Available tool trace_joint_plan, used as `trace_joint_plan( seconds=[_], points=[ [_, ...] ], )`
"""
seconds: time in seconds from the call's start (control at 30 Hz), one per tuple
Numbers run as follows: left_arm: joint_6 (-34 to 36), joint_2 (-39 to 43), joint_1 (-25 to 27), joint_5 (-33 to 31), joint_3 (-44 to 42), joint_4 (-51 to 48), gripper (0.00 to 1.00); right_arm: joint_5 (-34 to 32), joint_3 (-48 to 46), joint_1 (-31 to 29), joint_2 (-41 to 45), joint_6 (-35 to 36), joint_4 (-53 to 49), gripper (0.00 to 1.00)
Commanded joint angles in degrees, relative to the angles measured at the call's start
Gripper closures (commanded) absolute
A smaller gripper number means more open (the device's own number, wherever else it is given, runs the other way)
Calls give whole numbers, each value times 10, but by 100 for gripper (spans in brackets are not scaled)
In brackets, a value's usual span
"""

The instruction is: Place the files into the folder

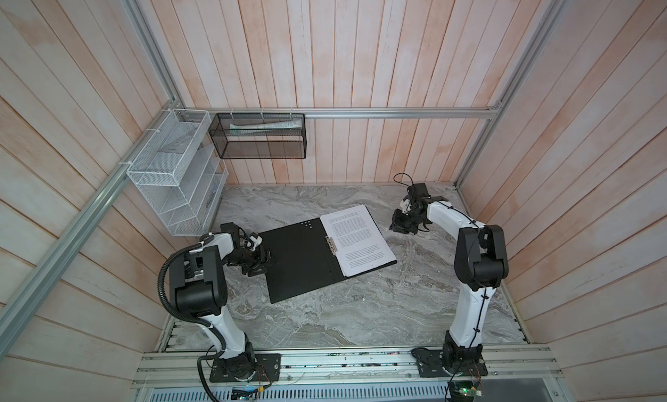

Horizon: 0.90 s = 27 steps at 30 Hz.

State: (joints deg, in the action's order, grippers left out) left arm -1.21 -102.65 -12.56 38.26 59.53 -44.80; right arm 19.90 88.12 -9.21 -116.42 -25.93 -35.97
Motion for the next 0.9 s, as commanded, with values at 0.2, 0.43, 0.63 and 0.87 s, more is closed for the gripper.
trace_joint_plan(
  seconds=[0.2, 0.43, 0.63, 0.87],
  points=[
    [1, -17, -6, -86, 20, -16, 27, 43, -31, 10, -6, 14, 1, 78],
    [14, -20, -6, -106, 31, -25, 27, 63, -82, 36, 7, 30, 0, 76],
    [12, -18, -7, -92, 25, -15, 27, 110, -111, 48, 0, 38, 12, 74],
    [19, -101, 4, -27, 79, -42, 27, 183, -136, 55, -12, 57, -3, 73]
  ],
)
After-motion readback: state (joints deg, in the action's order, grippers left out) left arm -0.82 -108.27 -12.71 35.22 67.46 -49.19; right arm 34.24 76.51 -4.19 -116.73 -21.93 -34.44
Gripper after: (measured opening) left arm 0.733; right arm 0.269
